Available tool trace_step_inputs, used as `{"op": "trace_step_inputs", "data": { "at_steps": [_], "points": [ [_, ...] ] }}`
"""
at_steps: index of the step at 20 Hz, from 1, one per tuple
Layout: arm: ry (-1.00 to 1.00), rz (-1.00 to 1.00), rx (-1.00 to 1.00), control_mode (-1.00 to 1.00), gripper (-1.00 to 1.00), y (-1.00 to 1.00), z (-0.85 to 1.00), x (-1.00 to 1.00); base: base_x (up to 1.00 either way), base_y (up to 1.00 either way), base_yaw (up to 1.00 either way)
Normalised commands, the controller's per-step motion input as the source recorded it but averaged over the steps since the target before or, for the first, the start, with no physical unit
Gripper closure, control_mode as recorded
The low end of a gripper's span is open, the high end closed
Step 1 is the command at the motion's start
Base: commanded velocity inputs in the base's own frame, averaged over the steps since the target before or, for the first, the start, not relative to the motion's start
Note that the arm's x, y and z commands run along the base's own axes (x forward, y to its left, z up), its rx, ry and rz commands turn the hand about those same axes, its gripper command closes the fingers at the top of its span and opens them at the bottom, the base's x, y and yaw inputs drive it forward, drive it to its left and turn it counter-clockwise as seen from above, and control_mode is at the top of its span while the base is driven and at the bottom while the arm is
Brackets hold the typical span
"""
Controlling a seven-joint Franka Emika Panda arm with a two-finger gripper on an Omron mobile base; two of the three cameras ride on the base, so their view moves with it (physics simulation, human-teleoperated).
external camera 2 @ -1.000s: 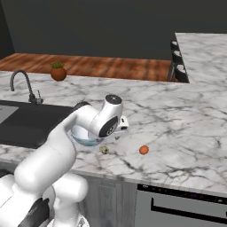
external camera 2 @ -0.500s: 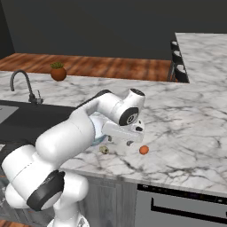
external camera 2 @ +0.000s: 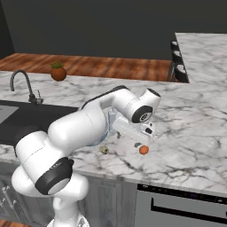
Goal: Gather the eggs and milk located in the vicinity of the sink area and place them right next to the bowl.
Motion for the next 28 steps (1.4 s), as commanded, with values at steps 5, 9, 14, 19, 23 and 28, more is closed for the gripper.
{"op": "trace_step_inputs", "data": {
  "at_steps": [5, 9, 14, 19, 23, 28],
  "points": [
    [0.0, -0.13, 0.0, -1.0, -1.0, 0.0, 0.0, 0.0, 0.0, 0.0, 0.0],
    [0.0, -0.12, -0.01, -1.0, -1.0, 0.0, -0.11, 0.0, 0.0, 0.0, 0.0],
    [0.0, -0.09, -0.07, -1.0, -1.0, 0.0, -0.33, 0.0, 0.0, 0.0, 0.0],
    [0.0, -0.01, -0.12, -1.0, -1.0, 0.0, -0.26, 0.05, 0.0, 0.0, 0.0],
    [0.0, 0.0, -0.08, -1.0, -1.0, -0.04, -0.07, 0.03, 0.0, 0.0, 0.0],
    [0.0, 0.0, -0.06, -1.0, -1.0, -0.11, -0.08, 0.02, 0.0, 0.0, 0.0]
  ]
}}
